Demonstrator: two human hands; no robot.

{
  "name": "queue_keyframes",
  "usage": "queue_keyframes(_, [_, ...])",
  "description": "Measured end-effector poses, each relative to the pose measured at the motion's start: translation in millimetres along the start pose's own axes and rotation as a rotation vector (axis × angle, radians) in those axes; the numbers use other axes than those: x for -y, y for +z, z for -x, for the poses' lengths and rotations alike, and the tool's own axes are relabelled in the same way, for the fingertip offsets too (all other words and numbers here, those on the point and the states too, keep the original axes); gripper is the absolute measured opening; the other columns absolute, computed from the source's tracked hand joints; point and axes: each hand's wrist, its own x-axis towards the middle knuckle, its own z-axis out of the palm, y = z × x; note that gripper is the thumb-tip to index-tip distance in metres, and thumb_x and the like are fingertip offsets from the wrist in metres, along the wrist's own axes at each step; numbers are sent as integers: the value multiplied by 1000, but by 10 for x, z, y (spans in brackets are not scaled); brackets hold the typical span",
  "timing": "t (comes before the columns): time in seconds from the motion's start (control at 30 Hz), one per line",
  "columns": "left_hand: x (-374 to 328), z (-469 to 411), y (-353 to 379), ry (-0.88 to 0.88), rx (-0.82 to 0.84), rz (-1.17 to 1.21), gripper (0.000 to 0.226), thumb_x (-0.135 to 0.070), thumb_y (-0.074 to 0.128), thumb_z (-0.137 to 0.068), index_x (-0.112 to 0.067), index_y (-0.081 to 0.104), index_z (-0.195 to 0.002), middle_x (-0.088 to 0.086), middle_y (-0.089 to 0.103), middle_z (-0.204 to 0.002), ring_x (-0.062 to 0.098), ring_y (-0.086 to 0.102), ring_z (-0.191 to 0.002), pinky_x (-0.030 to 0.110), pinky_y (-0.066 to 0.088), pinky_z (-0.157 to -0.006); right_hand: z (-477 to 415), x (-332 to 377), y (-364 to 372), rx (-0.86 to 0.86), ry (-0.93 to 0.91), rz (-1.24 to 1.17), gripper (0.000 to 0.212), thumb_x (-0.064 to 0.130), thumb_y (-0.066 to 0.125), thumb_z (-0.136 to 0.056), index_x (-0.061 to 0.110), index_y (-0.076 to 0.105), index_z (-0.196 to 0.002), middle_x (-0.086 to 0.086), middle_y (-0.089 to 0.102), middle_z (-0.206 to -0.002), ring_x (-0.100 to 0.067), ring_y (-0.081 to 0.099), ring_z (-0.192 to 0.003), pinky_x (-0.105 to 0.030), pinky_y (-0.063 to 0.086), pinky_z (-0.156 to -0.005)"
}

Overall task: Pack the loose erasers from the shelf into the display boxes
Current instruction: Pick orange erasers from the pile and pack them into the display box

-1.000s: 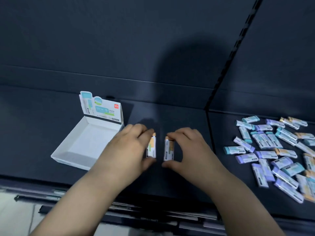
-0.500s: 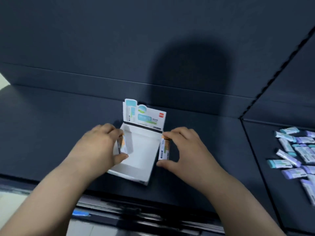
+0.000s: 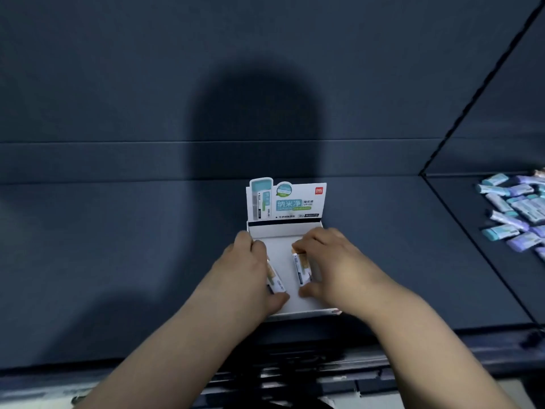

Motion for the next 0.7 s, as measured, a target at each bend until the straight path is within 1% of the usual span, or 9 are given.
queue_keyframes(0.1, [-41,-2,-31,10,9,-4,62,-57,57,-78,-18,39,-123,-1,32,-118,13,47,-103,22,41,-86,16,-37,-53,0,-18,43,67,31,77,-65,23,51,-126,7,47,-124,-14,37,-118,-21,29,-99])
queue_keyframes(0.23, [31,-75,-157,28,-56,-24,57,-53,59,-80,-22,40,-124,-3,37,-116,13,47,-102,27,46,-82,-32,19,-146,-54,-37,76,67,40,74,-69,28,46,-129,12,44,-128,-11,33,-123,-24,24,-99])
queue_keyframes(0.33, [60,-159,-190,0,-43,-93,57,-47,61,-79,-23,39,-127,0,35,-118,16,46,-104,29,47,-82,-153,114,-168,-44,-63,115,66,40,71,-74,25,43,-132,7,42,-133,-14,32,-125,-27,26,-106])
queue_keyframes(0.4, [29,-189,-160,-41,2,-122,51,-42,62,-79,-21,43,-122,2,32,-116,18,45,-102,27,45,-77,-223,153,-128,-34,-85,108,60,36,71,-74,20,47,-127,3,45,-130,-17,36,-123,-28,30,-104])
queue_keyframes(0.47, [3,-199,-99,-92,36,-122,43,-39,60,-80,-18,48,-115,4,30,-114,19,45,-99,27,43,-75,-265,153,-62,-2,-79,96,54,33,71,-73,18,51,-121,0,49,-124,-20,41,-118,-29,35,-97])
queue_keyframes(0.57, [-5,-210,-45,-148,38,-96,32,-33,58,-83,-14,52,-109,5,30,-112,19,45,-91,26,42,-73,-281,124,1,79,-46,63,50,30,72,-73,15,53,-117,-4,51,-121,-22,44,-114,-29,38,-90])
queue_keyframes(0.63, [7,-220,-31,-160,42,-77,31,-31,58,-85,-14,53,-110,5,32,-115,19,47,-90,26,42,-74,-279,84,13,105,-40,26,51,29,73,-73,14,53,-117,-5,51,-122,-22,45,-114,-28,38,-92])
queue_keyframes(0.7, [22,-234,-13,-156,39,-72,32,-31,59,-86,-14,54,-113,3,35,-117,18,50,-94,24,40,-74,-277,57,-6,106,-34,-12,47,28,71,-74,14,55,-116,-5,52,-120,-22,48,-112,-29,42,-91])
